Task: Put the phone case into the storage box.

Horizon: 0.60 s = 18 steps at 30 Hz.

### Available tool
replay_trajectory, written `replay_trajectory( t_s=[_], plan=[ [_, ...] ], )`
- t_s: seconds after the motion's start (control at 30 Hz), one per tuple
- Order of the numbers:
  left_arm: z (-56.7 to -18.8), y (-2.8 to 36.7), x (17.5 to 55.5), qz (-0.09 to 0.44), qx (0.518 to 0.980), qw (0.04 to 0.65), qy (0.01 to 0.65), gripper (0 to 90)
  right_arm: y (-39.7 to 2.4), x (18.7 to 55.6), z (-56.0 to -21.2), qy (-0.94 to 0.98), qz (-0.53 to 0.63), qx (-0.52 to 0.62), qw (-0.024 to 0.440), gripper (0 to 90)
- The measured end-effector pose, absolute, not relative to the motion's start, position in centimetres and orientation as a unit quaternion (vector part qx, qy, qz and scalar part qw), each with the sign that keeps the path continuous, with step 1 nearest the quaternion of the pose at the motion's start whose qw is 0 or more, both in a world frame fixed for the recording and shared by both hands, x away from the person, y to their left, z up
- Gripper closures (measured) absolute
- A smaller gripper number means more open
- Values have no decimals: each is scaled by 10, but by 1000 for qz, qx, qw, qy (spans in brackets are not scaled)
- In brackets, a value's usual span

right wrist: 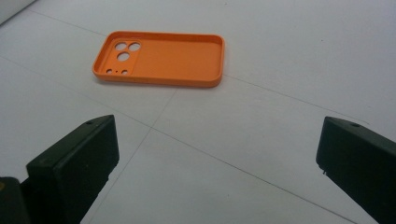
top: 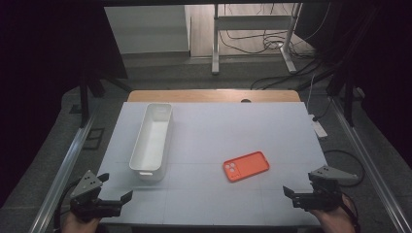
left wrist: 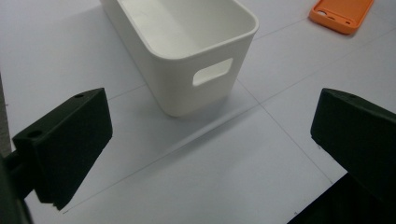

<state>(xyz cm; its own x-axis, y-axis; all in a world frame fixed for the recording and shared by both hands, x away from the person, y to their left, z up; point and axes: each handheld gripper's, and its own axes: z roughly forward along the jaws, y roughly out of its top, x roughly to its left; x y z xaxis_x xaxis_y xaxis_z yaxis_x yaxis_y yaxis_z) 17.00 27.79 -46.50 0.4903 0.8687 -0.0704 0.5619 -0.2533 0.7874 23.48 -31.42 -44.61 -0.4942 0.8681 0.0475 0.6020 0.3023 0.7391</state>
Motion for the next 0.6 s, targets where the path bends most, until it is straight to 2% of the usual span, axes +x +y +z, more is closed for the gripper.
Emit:
replay_trajectory(
  t_s=[0.6],
  plan=[
    [-465,279,169,189,768,398,464,0,-312,238,-447,795,356,460,171,0]
  ],
)
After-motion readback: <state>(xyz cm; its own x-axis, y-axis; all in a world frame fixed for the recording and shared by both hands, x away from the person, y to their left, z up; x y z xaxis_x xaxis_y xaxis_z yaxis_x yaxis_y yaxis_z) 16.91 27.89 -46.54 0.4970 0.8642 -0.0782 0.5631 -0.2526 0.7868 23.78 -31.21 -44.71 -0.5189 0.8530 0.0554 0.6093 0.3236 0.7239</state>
